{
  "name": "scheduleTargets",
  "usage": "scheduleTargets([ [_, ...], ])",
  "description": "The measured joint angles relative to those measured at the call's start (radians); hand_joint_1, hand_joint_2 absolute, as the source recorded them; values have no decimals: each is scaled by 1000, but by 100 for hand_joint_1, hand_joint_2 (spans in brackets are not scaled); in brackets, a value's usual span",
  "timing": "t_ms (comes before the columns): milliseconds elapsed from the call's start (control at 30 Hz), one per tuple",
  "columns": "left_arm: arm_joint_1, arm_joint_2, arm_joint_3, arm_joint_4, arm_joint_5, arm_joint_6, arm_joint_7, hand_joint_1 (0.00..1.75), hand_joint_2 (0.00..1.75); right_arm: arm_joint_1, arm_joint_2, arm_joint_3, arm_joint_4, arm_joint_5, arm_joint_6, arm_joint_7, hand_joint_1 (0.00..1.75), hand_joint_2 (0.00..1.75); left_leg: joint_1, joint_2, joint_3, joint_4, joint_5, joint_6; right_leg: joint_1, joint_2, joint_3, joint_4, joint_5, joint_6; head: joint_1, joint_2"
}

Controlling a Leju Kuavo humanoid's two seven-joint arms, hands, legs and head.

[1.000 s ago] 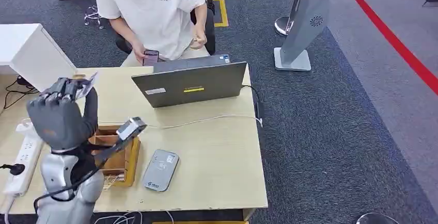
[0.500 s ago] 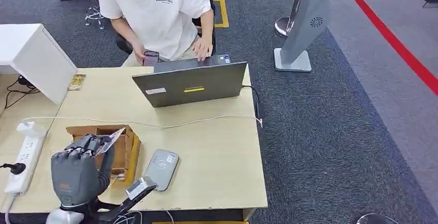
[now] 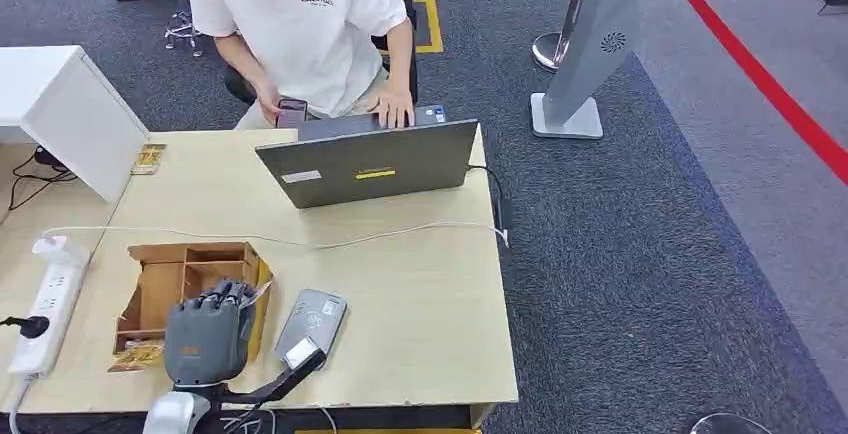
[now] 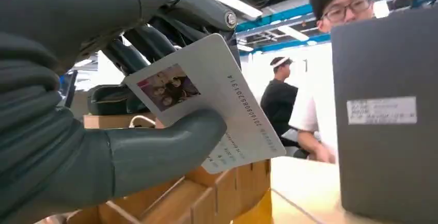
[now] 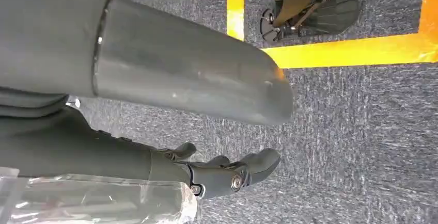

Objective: Pass the card to the sensor for recognition and then transmit it.

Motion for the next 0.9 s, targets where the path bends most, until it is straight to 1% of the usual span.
scheduleTargets([
  [200,-10,-14,-10,54,-12,3,-3,175,175,-1,0,0,0,18,3,-6,0,0,0,0,0,0,0,0,0,0,0,0,0,0,0,0],
  [400,-15,-27,-39,109,-17,8,-7,175,175,-2,5,0,0,30,3,-6,0,0,0,0,0,0,0,0,0,0,0,0,0,0,0,0],
  [667,-16,-27,-68,149,0,0,17,175,175,-2,6,0,0,40,5,-4,0,0,0,0,0,0,0,0,0,0,0,0,0,0,0,0],
  [767,-16,-27,-76,158,8,-28,30,175,175,-2,6,0,0,42,5,-3,0,0,0,0,0,0,0,0,0,0,0,0,0,0,0,0],
  [900,-20,-26,-81,167,20,-94,50,175,175,-2,6,0,0,42,10,-3,0,0,0,0,0,0,0,0,0,0,0,0,0,0,0,0],
])
